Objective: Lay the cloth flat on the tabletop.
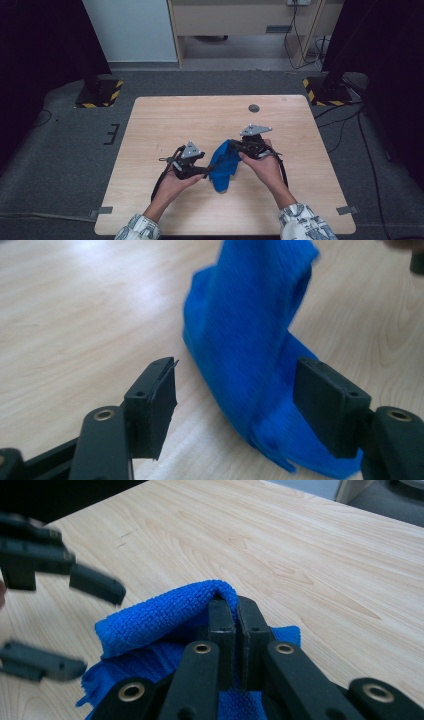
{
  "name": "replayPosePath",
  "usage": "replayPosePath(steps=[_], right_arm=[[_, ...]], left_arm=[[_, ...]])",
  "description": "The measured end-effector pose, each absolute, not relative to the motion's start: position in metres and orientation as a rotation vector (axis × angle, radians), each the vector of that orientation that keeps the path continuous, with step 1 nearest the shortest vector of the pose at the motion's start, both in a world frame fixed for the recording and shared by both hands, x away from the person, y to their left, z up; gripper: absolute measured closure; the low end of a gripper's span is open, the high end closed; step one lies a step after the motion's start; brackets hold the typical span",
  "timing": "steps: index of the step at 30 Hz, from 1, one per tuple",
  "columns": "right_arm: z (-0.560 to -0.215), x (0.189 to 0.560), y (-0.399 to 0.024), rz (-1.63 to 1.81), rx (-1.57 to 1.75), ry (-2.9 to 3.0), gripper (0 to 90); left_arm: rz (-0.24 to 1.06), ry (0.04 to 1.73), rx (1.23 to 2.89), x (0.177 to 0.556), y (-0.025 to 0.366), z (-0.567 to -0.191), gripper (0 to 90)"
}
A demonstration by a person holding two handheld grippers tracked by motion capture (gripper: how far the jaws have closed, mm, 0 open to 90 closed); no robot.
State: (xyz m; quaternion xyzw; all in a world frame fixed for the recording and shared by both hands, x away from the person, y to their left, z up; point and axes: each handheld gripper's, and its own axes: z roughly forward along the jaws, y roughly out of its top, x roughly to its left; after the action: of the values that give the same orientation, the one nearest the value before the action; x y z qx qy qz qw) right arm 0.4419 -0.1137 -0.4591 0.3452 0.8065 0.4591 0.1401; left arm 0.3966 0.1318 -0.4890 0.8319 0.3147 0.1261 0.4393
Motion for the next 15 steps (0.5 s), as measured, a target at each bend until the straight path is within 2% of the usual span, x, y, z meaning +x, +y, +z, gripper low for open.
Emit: replayPosePath(steps=[2,8,11,15], right_arm=[[-0.458,0.442,-0.116,1.332,1.010,2.324,87.2],[-0.457,0.442,-0.119,1.323,0.994,2.345,87.3],[-0.456,0.440,-0.118,1.312,0.979,2.359,87.3],[-0.456,0.436,-0.118,1.300,0.960,2.375,87.2]], left_arm=[[0.316,0.767,2.095,0.396,0.129,-0.492,34.7],[0.342,0.773,2.109,0.399,0.125,-0.497,47.6],[0.358,0.807,2.095,0.405,0.125,-0.498,59.1],[0.353,0.820,2.056,0.409,0.127,-0.492,78.7]])
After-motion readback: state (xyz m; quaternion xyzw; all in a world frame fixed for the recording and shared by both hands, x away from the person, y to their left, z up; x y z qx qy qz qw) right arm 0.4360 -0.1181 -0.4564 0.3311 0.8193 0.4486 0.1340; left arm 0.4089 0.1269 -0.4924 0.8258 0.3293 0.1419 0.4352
